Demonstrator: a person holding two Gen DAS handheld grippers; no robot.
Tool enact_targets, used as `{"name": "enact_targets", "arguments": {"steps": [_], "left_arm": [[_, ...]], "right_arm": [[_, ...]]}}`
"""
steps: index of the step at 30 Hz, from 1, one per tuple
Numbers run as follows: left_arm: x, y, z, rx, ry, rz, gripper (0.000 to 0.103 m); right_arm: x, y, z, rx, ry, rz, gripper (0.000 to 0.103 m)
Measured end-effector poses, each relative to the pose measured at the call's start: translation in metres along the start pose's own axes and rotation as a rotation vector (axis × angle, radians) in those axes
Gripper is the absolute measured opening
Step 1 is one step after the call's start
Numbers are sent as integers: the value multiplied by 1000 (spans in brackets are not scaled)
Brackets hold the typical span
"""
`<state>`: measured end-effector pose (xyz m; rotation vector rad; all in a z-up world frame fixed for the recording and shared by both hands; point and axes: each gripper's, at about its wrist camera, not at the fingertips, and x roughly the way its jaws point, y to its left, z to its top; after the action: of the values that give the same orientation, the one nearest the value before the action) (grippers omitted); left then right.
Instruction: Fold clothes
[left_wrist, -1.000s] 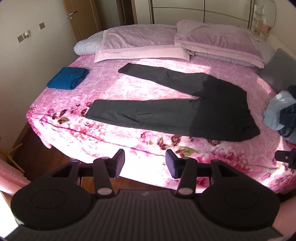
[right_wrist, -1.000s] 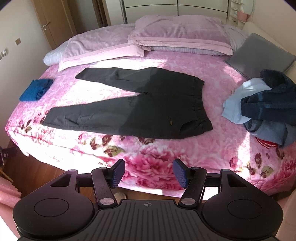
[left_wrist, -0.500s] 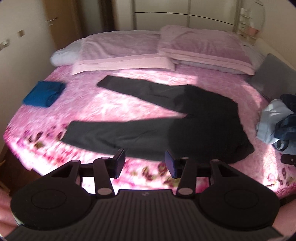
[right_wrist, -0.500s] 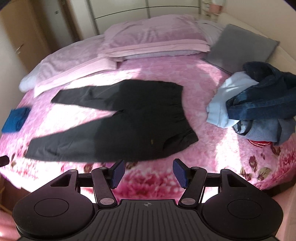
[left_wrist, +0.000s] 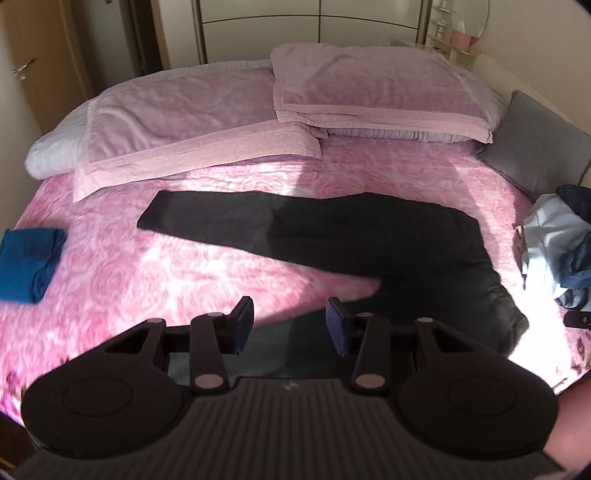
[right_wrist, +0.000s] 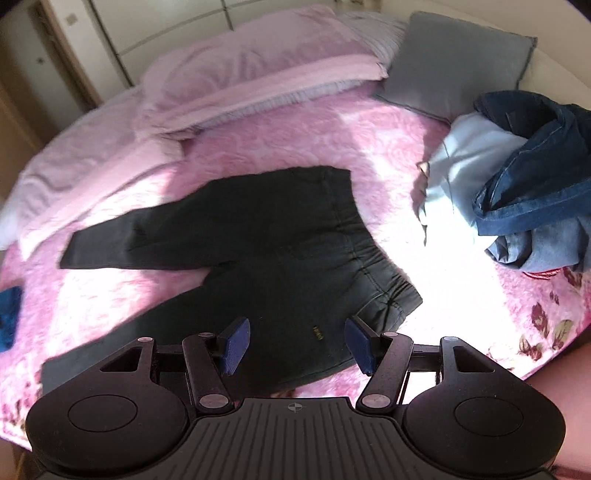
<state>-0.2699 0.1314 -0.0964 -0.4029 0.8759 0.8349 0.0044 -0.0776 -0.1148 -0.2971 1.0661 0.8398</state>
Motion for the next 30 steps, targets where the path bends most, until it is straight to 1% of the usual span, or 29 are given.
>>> {"name": "enact_targets", "arguments": {"steps": [5,7,12,16,22,26,30], "left_arm": [[52,20,12,22,51,-19,39],[71,22,15,32,62,-39,39],[121,19,24,74,69,-81,39],[170,10,33,131,67,-121,39],[257,-5,51,244,48,-182,39],[312,-13,70,322,16,-187,39],[361,-18,92,393,9,-195,39]], "right_arm": [[45,7,8,40,45,-39,61],[61,8,12,40,59,-32,61],[105,6,35,-30,73,-23,61],[153,-5,61,-127,71,-3,61],[243,-22,106,-302,90,31,61],[294,-30,142,-440,83,65,61],[335,-33,177,-565,62,100,61]]}}
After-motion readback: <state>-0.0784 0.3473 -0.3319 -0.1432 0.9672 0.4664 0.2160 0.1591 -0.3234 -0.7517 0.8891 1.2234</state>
